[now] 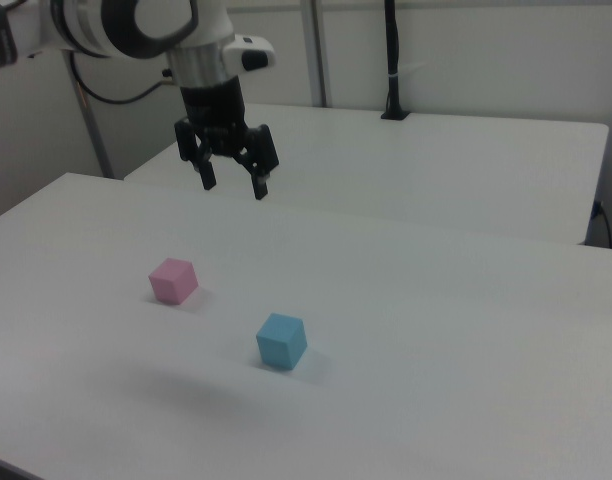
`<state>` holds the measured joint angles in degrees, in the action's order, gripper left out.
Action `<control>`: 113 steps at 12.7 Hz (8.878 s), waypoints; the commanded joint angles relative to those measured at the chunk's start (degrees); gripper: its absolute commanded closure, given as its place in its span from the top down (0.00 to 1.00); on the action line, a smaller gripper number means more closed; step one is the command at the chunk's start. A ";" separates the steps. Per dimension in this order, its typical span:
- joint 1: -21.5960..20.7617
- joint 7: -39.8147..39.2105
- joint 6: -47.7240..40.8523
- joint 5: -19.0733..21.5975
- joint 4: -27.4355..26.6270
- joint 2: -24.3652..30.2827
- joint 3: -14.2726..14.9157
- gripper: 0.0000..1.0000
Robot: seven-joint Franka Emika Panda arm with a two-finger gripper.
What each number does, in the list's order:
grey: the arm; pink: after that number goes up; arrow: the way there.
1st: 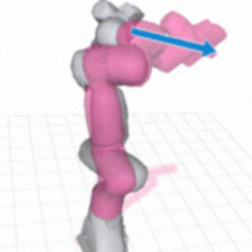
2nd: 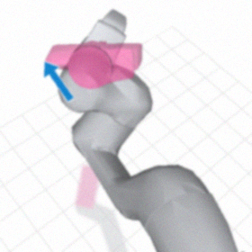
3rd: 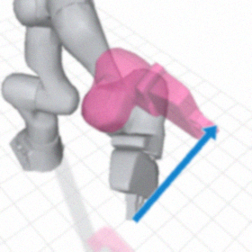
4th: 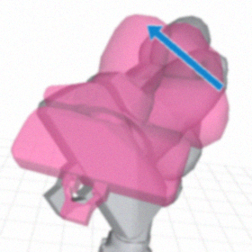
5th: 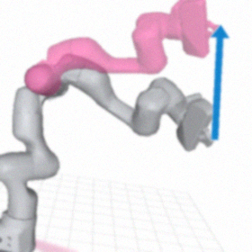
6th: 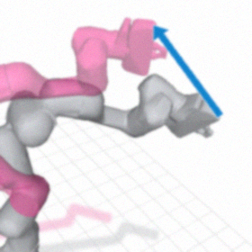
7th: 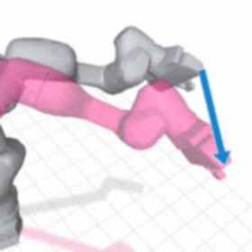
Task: Put blue cube on pink cube
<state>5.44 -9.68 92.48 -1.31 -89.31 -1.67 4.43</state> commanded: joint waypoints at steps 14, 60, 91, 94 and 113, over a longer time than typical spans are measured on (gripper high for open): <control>1.59 -9.30 34.07 -0.71 -27.94 -4.65 -0.38 1.00; -24.86 23.83 21.33 1.75 -2.01 -18.01 -0.30 0.17; -11.78 14.09 5.78 -2.39 -2.63 3.41 4.10 1.00; -7.66 9.61 3.68 0.51 -3.15 6.14 4.10 1.00; -3.42 11.00 2.53 -1.06 -3.86 6.50 3.92 1.00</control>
<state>2.11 -1.17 95.64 -1.57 -92.45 4.07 8.45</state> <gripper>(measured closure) 0.000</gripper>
